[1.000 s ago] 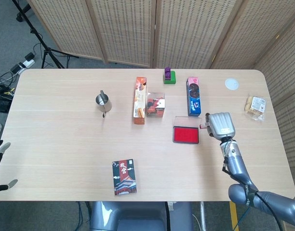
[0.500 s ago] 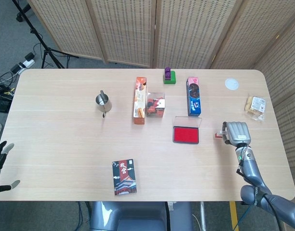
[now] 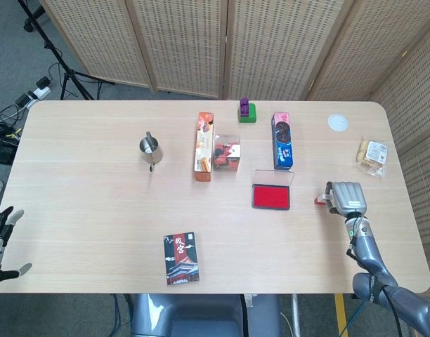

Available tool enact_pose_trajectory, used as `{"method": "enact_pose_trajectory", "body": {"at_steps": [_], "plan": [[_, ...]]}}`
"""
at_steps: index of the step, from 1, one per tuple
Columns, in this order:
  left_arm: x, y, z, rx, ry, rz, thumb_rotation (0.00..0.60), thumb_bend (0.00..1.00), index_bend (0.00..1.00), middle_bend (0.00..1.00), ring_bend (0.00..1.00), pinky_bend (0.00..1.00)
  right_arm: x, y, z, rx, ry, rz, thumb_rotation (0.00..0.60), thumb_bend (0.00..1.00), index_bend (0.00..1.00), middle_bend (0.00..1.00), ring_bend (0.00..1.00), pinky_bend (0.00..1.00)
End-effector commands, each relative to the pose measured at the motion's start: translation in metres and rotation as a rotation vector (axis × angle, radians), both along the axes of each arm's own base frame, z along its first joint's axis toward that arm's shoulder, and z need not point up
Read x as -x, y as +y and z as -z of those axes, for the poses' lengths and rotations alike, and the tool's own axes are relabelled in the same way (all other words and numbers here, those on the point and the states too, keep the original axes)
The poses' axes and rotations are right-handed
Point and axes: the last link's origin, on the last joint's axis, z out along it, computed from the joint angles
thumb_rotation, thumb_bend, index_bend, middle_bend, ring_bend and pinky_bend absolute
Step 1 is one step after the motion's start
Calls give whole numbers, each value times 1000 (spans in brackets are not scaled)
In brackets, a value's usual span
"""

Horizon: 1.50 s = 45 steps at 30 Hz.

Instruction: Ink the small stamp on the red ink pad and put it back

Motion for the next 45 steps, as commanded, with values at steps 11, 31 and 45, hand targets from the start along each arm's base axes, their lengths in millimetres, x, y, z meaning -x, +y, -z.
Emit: {"method": "enact_pose_trajectory", "body": {"at_steps": [11, 31, 45], "plan": [[0, 0, 0, 0, -1, 2, 600, 53, 0, 0, 0, 0, 1, 0, 2, -4, -3, -7, 600, 414, 533, 982, 1000, 1000], [-3, 1, 1, 4, -4, 12, 600, 54, 0, 0, 0, 0, 1, -1, -1, -11, 5, -7, 600, 388, 455, 982, 1000, 1000], [-3, 1, 0, 3, -5, 11, 600, 53, 0, 0, 0, 0, 0, 1, -3, -17, 6, -12, 600, 401, 391, 978, 1000, 1000]]}}
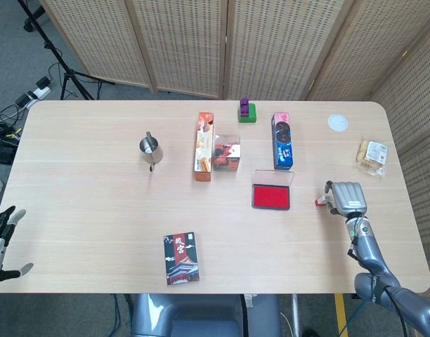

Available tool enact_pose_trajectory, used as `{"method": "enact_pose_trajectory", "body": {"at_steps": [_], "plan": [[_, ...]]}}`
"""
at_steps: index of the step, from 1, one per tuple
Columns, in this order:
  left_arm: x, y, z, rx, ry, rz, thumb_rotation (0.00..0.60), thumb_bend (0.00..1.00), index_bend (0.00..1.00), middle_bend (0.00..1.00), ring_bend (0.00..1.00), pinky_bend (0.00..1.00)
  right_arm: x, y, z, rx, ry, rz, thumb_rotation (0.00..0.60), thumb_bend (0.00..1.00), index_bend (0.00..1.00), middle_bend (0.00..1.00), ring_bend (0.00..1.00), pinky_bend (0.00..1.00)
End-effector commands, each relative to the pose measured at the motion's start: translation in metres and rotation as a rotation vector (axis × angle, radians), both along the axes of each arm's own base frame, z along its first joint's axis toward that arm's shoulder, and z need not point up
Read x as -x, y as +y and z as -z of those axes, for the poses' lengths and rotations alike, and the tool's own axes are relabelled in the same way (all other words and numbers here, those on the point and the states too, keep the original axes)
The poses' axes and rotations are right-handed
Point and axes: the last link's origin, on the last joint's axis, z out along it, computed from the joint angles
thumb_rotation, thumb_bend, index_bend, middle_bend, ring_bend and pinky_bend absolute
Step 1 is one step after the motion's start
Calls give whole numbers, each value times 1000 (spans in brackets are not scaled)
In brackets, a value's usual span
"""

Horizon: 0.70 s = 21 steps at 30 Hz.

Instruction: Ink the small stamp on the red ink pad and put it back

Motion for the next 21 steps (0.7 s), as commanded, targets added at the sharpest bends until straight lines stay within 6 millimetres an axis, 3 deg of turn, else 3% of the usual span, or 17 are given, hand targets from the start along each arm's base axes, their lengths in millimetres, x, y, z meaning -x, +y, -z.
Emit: {"method": "enact_pose_trajectory", "body": {"at_steps": [1, 6, 9, 12, 13, 14, 16, 17, 21], "plan": [[0, 0, -1, -2, -2, 0, 600, 53, 0, 0, 0, 0, -1, 1, -2, 0, 3, -8, 600, 406, 384, 975, 1000, 1000], [-1, -3, -5, -14, -15, 8, 600, 53, 0, 0, 0, 0, -6, 18, -26, 13, 40, -84, 600, 413, 321, 940, 1000, 1000], [-2, -5, -8, -18, -22, 15, 600, 53, 0, 0, 0, 0, -16, 38, -49, 40, 21, -119, 600, 398, 287, 844, 967, 1000], [-3, -6, -11, -25, -30, 24, 600, 52, 0, 0, 0, 0, -25, 63, -71, 75, -36, -158, 600, 342, 236, 599, 736, 961], [-3, -7, -12, -27, -32, 26, 600, 52, 0, 0, 0, 0, -27, 69, -75, 81, -50, -164, 600, 299, 193, 460, 562, 864], [-3, -8, -13, -31, -34, 30, 600, 53, 0, 0, 0, 0, -29, 79, -83, 90, -73, -174, 600, 230, 137, 301, 346, 687], [-4, -9, -14, -35, -35, 36, 600, 53, 0, 0, 0, 0, -32, 93, -91, 97, -99, -188, 600, 92, 44, 80, 75, 361], [-4, -10, -14, -36, -35, 39, 600, 53, 0, 0, 0, 0, -35, 101, -97, 105, -115, -201, 600, 32, 13, 15, 7, 220], [-6, -13, -13, -38, -27, 55, 600, 52, 0, 0, 0, 0, -50, 130, -110, 142, -189, -260, 600, 0, 0, 0, 0, 25]]}}
